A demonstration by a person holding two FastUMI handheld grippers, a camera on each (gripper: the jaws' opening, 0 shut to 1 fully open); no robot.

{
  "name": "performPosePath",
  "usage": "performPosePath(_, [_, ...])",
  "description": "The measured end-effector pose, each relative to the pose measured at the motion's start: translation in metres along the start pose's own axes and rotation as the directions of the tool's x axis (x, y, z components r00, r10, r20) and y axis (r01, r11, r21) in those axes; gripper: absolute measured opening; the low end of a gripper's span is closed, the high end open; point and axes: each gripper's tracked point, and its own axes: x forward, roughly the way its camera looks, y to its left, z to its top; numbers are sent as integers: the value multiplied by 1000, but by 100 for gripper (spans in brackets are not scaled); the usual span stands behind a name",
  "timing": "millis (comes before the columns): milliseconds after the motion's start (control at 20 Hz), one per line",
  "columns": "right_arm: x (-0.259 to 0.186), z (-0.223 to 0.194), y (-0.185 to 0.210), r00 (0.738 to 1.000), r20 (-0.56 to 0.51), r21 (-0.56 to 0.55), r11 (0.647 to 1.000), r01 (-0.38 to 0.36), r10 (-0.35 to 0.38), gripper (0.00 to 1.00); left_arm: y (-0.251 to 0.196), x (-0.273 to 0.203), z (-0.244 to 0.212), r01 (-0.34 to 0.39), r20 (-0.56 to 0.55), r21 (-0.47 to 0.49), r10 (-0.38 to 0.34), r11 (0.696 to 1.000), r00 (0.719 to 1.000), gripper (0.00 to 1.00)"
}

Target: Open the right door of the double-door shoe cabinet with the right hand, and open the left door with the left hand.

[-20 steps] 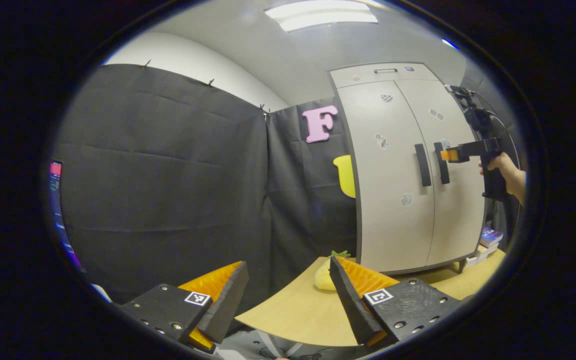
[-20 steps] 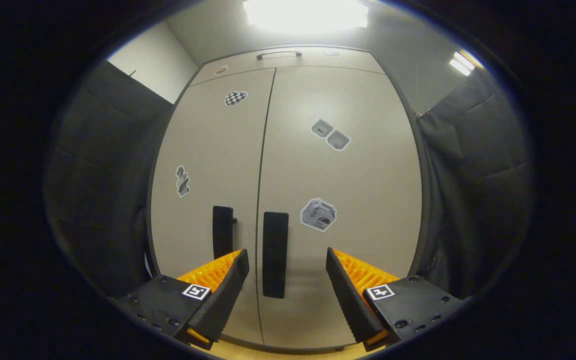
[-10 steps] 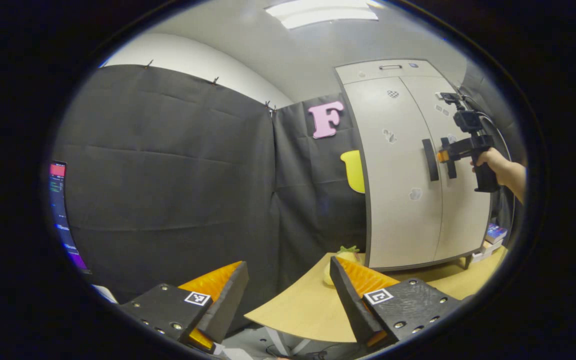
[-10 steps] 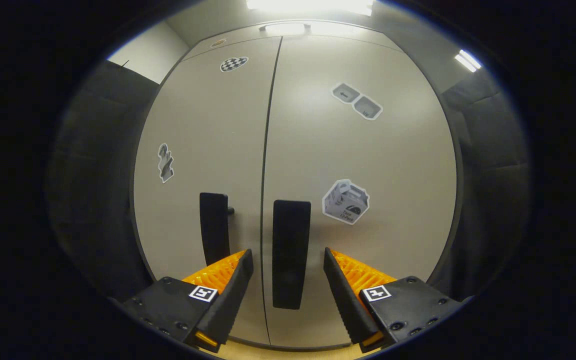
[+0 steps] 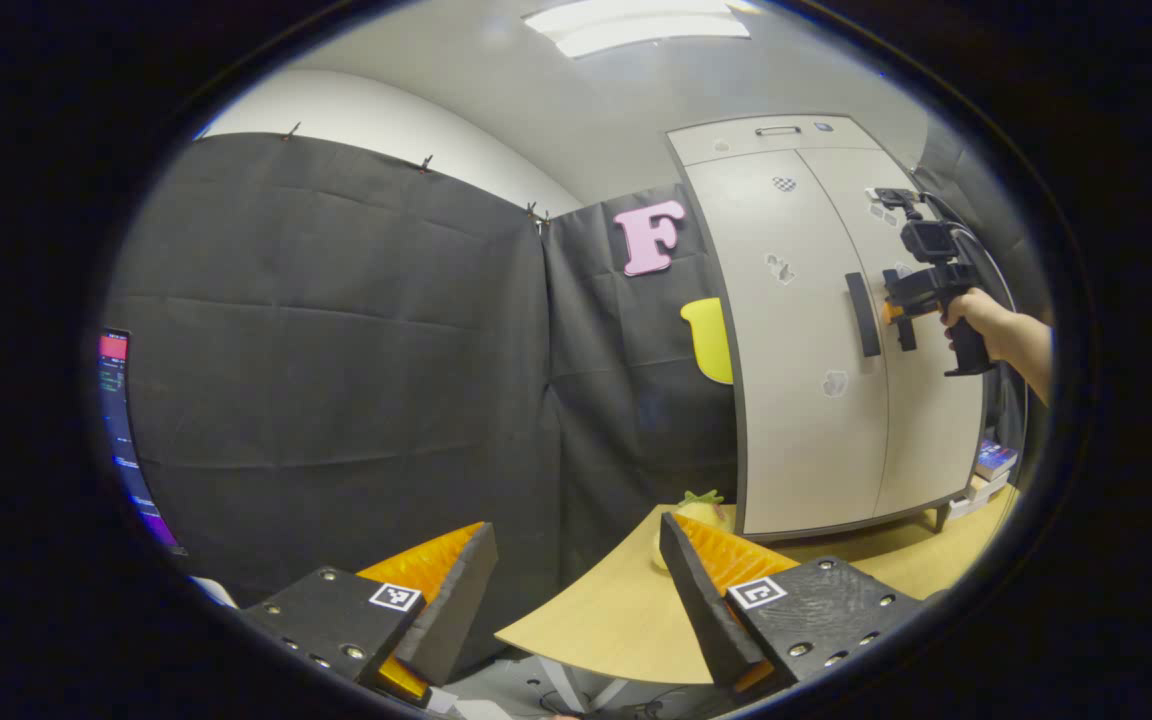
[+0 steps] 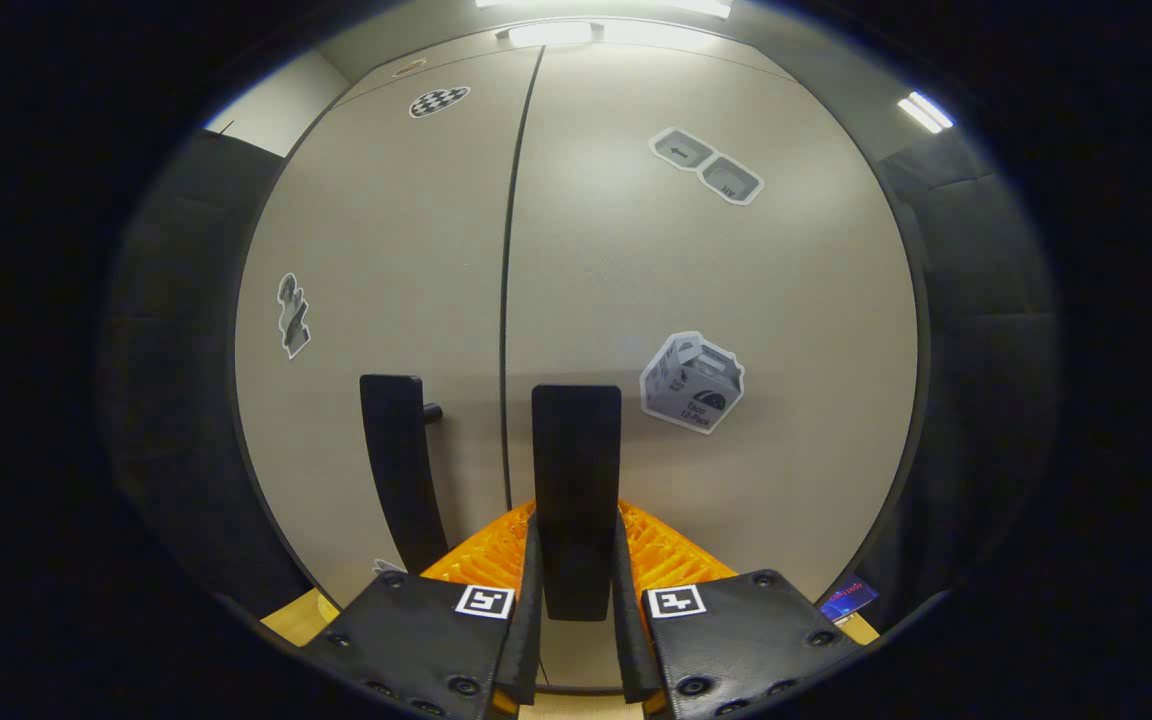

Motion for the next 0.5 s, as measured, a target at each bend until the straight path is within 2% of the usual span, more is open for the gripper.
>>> performPosePath(100, [-1, -3, -1, 1000, -31, -22, 1000, 0, 0, 34, -5, 1, 2, 15, 7, -1, -15, 1000, 1000, 95])
performPosePath(200, [-2, -3, 0, 997, -57, -12, 999, -46, 46, 14, -11, 2, 4, 35, 19, -7, -35, 999, 999, 95])
performPosePath(500, [-25, -6, -1, 987, -86, -2, 991, -136, 136, 15, -29, 8, 8, 98, 41, -28, -96, 995, 994, 95])
